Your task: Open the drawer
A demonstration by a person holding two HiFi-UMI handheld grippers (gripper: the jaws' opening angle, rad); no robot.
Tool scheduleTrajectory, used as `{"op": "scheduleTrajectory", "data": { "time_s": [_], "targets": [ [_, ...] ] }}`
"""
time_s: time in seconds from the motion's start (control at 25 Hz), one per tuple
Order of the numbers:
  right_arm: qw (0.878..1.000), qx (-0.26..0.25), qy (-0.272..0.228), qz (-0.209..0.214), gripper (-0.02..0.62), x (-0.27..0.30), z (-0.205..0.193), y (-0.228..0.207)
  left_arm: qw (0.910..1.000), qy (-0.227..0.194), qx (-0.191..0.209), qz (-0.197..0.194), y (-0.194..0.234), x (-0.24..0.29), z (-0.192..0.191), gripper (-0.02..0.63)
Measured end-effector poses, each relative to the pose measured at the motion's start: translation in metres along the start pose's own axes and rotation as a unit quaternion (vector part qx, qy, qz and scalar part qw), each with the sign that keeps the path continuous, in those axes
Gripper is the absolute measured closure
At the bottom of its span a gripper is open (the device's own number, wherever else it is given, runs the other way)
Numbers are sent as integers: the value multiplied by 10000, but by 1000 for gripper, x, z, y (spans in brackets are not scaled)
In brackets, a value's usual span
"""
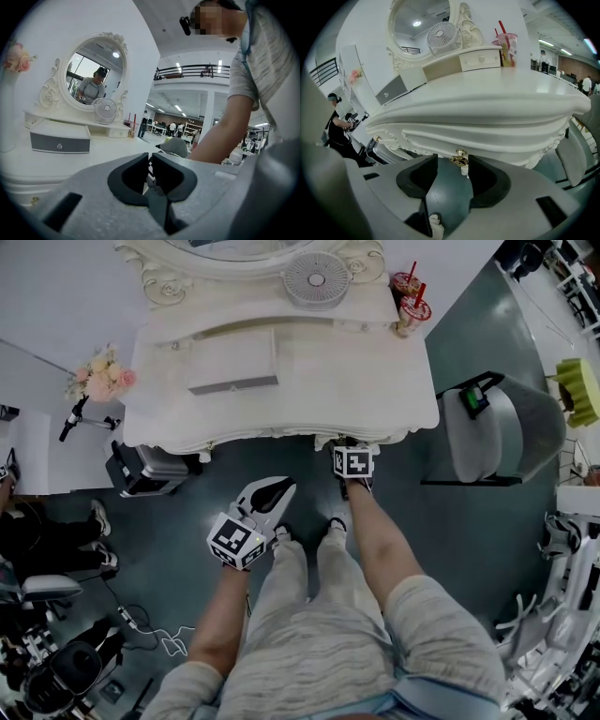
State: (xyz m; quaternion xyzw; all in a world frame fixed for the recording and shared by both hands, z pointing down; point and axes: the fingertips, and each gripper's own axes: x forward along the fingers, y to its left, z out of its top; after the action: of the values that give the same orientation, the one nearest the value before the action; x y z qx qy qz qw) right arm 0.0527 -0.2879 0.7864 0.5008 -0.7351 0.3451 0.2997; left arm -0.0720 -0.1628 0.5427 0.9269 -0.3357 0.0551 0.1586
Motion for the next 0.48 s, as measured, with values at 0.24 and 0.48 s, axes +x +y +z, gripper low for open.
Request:
{"op": "scheduleTrajectory", "data": {
  "time_s": [0.24, 0.48],
  "targets": [
    [10000, -13, 31, -60, 430, 6, 1, 0, 10000, -16, 2, -31, 2, 1, 0, 571],
    [9996, -69, 145, -246, 434, 8, 2, -8, 10000, -16, -2, -69, 0, 3, 0, 572]
  ]
}}
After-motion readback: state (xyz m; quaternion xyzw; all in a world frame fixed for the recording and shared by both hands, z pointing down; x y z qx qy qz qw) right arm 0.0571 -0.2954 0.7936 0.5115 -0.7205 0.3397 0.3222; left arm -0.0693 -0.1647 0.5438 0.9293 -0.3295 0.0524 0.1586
